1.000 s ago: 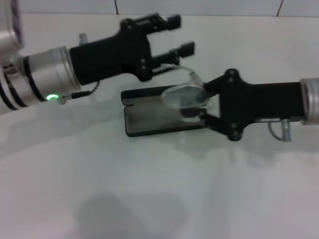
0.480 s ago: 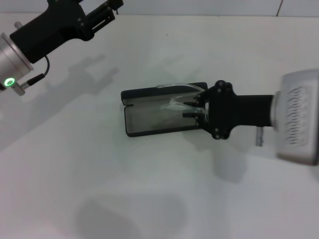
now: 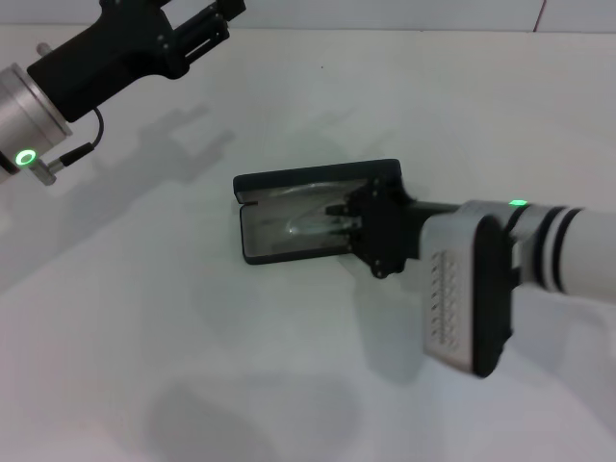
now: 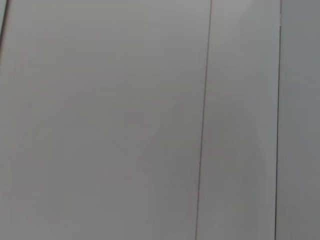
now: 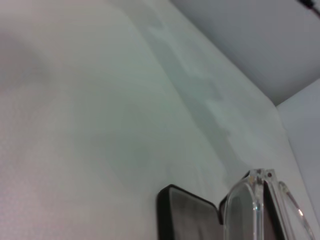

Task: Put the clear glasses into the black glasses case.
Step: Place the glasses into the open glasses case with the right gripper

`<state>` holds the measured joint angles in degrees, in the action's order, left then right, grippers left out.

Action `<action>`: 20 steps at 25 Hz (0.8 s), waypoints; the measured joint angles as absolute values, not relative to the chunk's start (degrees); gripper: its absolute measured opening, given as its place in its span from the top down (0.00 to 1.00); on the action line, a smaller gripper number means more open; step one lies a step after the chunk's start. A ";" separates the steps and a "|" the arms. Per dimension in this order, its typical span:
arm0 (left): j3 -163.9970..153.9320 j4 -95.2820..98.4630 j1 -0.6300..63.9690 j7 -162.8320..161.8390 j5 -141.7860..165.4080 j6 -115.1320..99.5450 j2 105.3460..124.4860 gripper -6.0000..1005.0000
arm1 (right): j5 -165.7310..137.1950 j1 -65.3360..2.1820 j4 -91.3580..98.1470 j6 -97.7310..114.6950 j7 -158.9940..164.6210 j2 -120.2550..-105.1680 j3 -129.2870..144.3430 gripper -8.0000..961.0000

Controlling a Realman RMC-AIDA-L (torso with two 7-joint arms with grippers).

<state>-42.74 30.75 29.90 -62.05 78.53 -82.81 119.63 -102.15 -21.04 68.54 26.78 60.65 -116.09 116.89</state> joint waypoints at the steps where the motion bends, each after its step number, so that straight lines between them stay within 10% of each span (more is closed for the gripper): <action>1: -42.74 30.75 29.90 -62.05 78.53 -82.81 119.63 0.38 | -102.23 -21.14 68.30 25.22 60.59 -116.13 118.21 0.83; 20: -42.77 29.30 29.33 -62.23 79.02 -83.07 119.71 0.38 | -100.35 -22.75 65.04 4.99 60.91 -116.19 130.98 0.80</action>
